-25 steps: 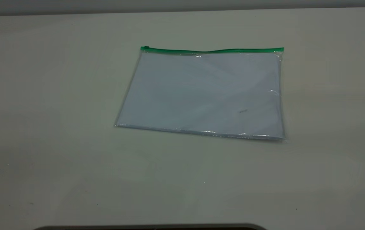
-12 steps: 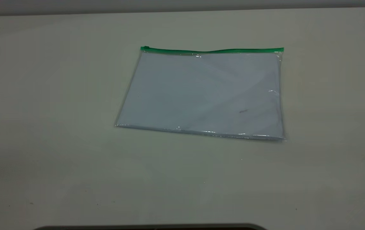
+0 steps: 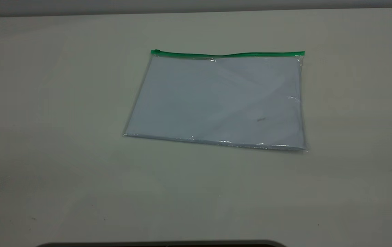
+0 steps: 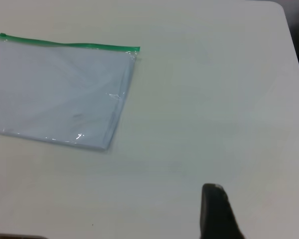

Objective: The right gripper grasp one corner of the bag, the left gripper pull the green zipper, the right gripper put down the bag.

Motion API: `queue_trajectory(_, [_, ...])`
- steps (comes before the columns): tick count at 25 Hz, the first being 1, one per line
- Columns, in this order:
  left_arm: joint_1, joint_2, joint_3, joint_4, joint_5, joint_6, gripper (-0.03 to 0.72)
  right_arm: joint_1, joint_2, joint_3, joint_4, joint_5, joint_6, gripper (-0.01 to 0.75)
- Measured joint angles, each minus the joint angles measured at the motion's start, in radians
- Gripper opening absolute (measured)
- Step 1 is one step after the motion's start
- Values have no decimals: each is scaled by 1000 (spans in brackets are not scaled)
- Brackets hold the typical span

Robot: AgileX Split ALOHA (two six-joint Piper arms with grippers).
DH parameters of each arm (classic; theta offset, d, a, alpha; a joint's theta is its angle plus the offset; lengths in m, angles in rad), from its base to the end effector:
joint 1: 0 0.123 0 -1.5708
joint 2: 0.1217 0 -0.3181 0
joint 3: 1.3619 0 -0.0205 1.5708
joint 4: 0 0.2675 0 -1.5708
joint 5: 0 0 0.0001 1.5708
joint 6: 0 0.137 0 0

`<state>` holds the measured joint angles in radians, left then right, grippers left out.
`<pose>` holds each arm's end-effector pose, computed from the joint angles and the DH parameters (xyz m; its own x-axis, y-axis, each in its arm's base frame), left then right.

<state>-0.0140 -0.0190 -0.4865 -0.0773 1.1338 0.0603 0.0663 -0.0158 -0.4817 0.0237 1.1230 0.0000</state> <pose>0.0110 -0.0097 0.2517 -0.5118 0.0346 -0.8584 0.0881 0.9960 -0.0123 0.0128 0.0038 0.2511 -0.5123 -0.0237 -0.8585 -0.0793 0.9967 0.0198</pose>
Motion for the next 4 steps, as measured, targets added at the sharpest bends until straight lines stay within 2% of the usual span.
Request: queue_trajectory(4, [0, 0, 0, 0, 0, 0, 552, 0, 0, 0, 0, 0, 0, 465])
